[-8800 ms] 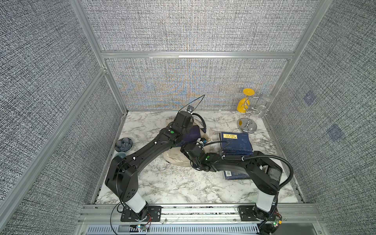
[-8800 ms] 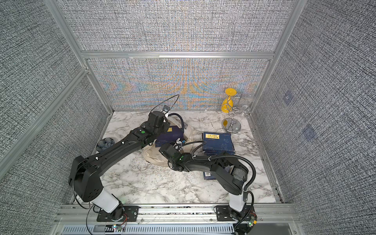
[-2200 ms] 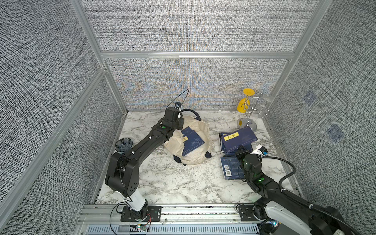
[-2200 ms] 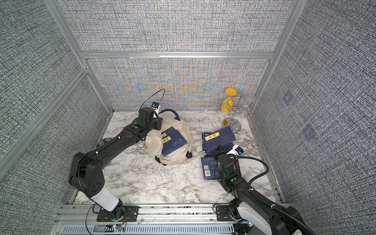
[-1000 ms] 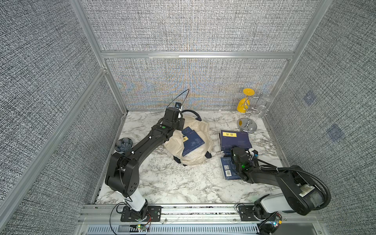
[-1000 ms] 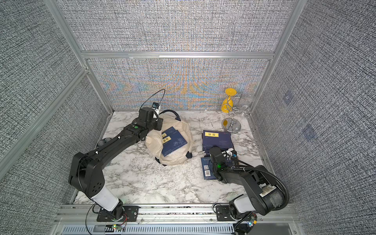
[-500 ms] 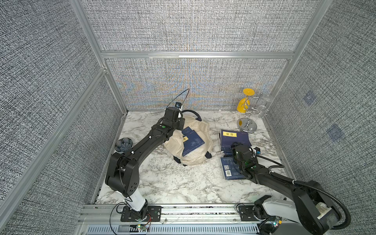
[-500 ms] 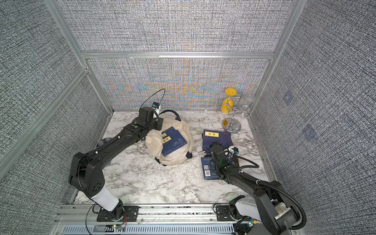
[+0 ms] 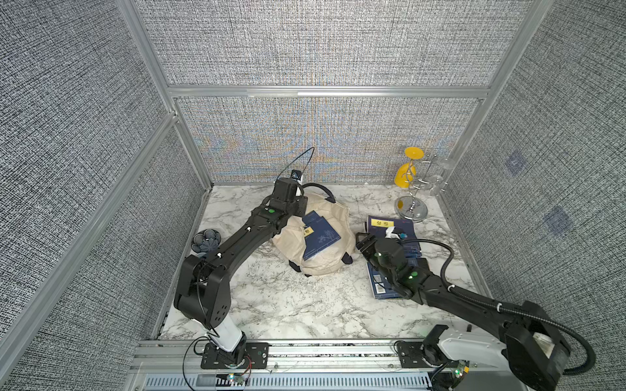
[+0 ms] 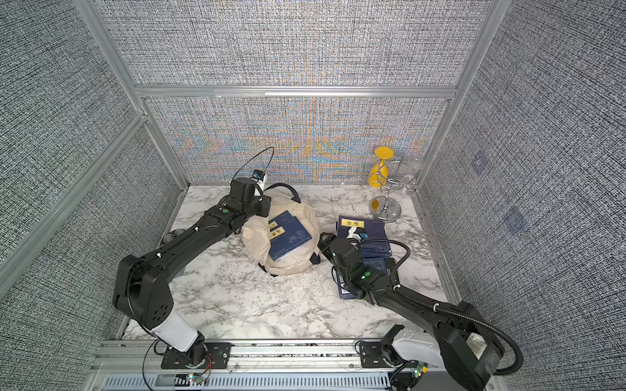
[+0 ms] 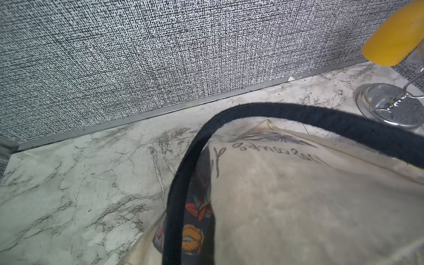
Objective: Take out the books from the canvas bag
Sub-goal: Place the book on the book, then pick up the book from the canvas bag.
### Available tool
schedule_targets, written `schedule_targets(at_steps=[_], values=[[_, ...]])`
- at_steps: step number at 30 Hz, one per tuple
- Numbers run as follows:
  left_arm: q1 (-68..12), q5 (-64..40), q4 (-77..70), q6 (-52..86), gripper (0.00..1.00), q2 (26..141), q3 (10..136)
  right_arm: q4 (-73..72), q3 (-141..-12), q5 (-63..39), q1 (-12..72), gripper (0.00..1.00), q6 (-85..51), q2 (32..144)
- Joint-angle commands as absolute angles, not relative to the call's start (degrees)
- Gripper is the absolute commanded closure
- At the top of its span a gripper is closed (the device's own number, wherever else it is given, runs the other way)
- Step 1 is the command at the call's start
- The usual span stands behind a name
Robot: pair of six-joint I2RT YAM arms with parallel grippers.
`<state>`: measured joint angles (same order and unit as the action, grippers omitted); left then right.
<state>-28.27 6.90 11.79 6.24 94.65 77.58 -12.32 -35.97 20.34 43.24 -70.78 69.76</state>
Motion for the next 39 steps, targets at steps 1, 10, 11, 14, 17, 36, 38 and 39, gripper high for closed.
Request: schedule_targets(at_steps=[1, 10, 11, 14, 17, 36, 38, 39], values=[[-28.2, 6.5, 11.9, 6.5, 1.0, 94.2, 77.9, -14.1, -38.6, 20.2, 46.3, 0.26, -68.4, 72.9], [-28.2, 6.2, 11.3, 6.9, 1.0, 93.3, 77.3, -16.1, -43.8, 25.5, 56.0, 0.26, -72.0, 82.4], [-28.1, 6.3, 11.2, 6.9, 1.0, 93.3, 77.3, -17.2, -44.7, 25.8, 56.7, 0.26, -71.5, 84.0], [-28.2, 6.3, 11.2, 7.1, 1.0, 93.0, 77.2, -17.3, -47.8, 24.2, 56.8, 0.26, -72.4, 89.1], [-28.2, 6.0, 10.9, 7.4, 1.0, 92.6, 77.0, -20.1, -49.3, 21.6, 56.1, 0.26, -73.8, 93.8], [-28.2, 4.9, 9.0, 8.1, 1.0, 88.9, 75.3, -22.1, -54.3, 18.9, 52.1, 0.26, -77.7, 106.9], [-28.3, 4.6, 8.6, 8.2, 1.0, 88.5, 75.0, -22.8, -54.6, 19.1, 51.9, 0.26, -77.1, 107.5], [-28.2, 4.4, 8.5, 8.3, 1.0, 88.4, 74.9, -22.8, -54.7, 19.3, 51.9, 0.27, -77.0, 107.9]])
